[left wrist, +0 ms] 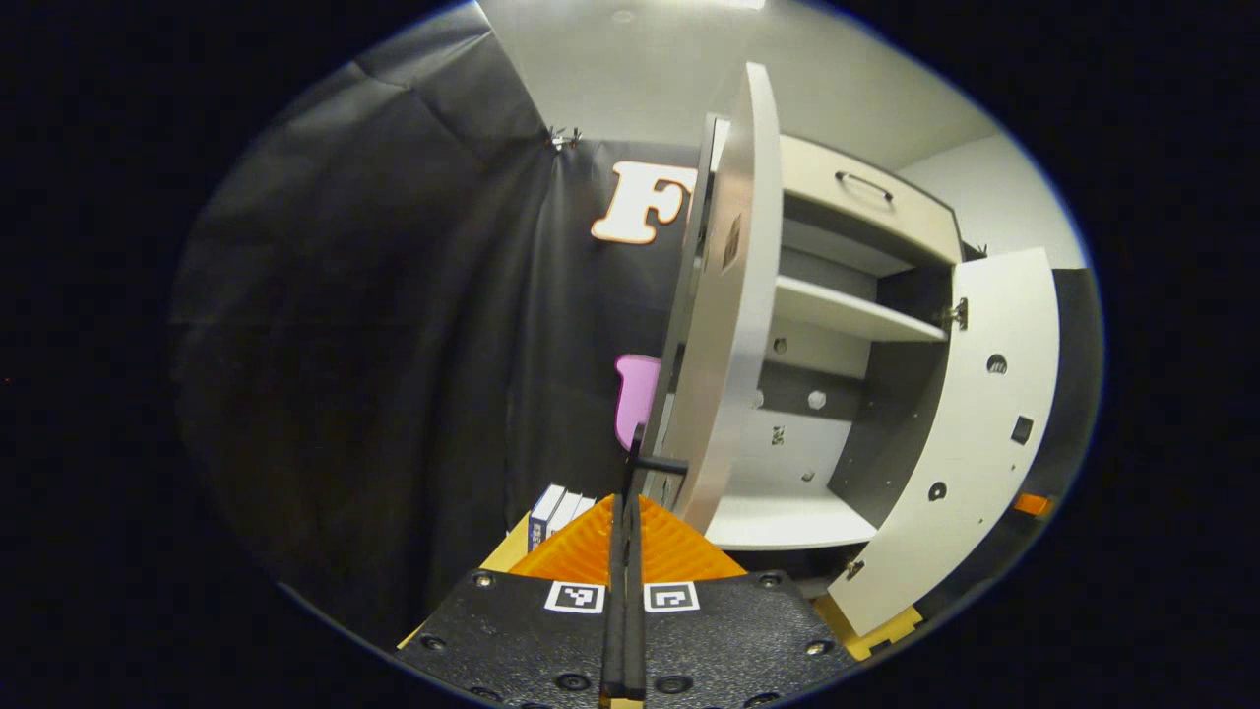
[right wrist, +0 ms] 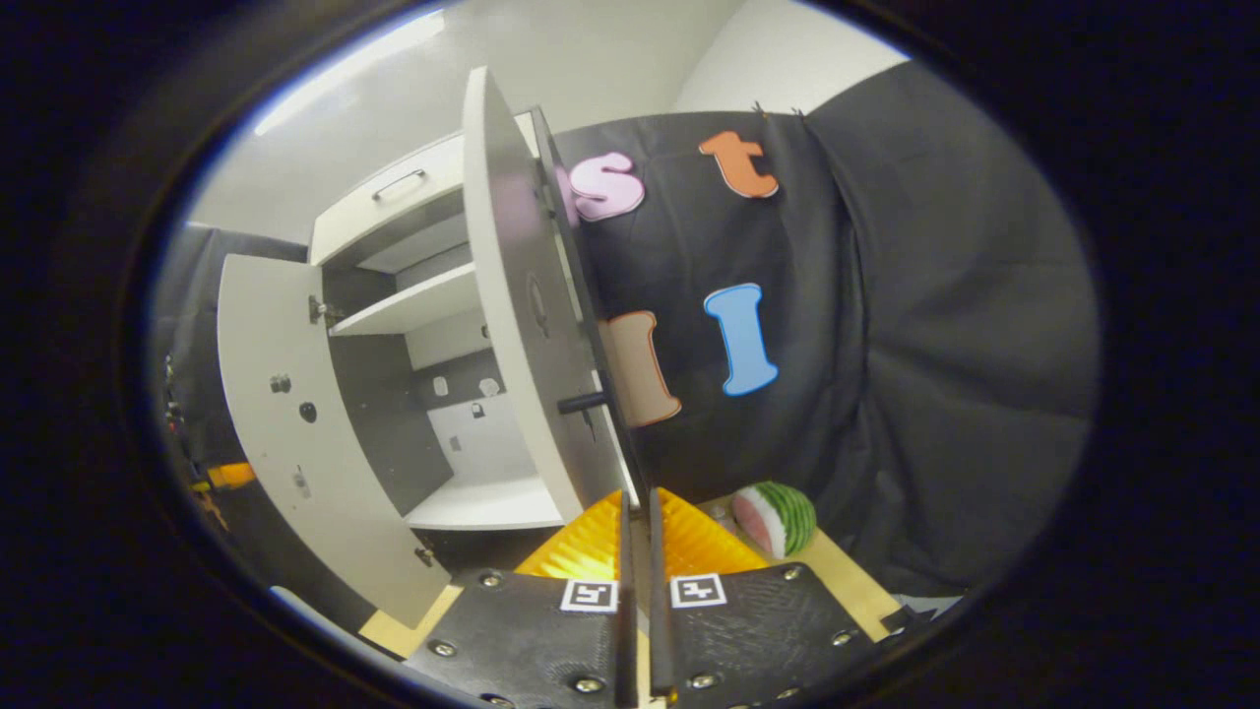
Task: Open the right door of the double-door shoe cabinet with the right hand, and open the left door with the left hand.
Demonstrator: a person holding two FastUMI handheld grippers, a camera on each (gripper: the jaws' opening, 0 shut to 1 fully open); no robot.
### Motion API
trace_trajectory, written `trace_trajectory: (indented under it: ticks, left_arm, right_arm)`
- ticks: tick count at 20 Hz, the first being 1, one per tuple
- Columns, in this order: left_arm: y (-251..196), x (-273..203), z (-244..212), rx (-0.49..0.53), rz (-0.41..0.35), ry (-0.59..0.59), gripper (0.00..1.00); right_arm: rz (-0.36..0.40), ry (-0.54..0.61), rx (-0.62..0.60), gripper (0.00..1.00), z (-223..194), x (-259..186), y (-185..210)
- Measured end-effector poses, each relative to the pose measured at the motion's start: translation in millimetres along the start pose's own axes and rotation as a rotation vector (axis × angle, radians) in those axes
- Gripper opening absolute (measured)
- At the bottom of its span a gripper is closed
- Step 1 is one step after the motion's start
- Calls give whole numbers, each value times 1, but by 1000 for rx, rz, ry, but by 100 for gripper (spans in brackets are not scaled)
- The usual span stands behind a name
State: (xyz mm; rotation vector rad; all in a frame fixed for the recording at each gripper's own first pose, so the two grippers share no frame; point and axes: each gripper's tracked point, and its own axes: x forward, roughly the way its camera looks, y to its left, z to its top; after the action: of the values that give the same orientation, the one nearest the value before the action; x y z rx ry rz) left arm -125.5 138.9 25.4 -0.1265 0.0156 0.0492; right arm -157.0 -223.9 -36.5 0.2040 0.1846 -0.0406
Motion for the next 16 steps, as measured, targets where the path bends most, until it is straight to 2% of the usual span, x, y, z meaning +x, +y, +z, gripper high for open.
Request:
trace_trajectory:
  ticks: [3, 6, 9, 10, 11, 16]
  left_arm:
    - [-29, -10, 19, 23, -46, -34, 0]
    - [-70, -8, 22, 59, -141, -48, 1]
    - [-108, -3, 17, 79, -229, -37, 1]
    - [-119, 0, 15, 77, -253, -30, 5]
    - [-128, 2, 14, 79, -276, -28, 1]
    - [-158, 15, -2, 111, -325, 7, 0]
  right_arm:
    - [24, -50, -89, 5, 23, -17, 35]
    - [100, -82, -149, 5, 39, -19, 87]
    - [200, -52, -145, 5, 28, -17, 134]
    - [227, -47, -145, 5, 23, -15, 147]
    - [240, -36, -157, 5, 16, -13, 156]
    - [256, 6, -191, 5, -7, 4, 187]
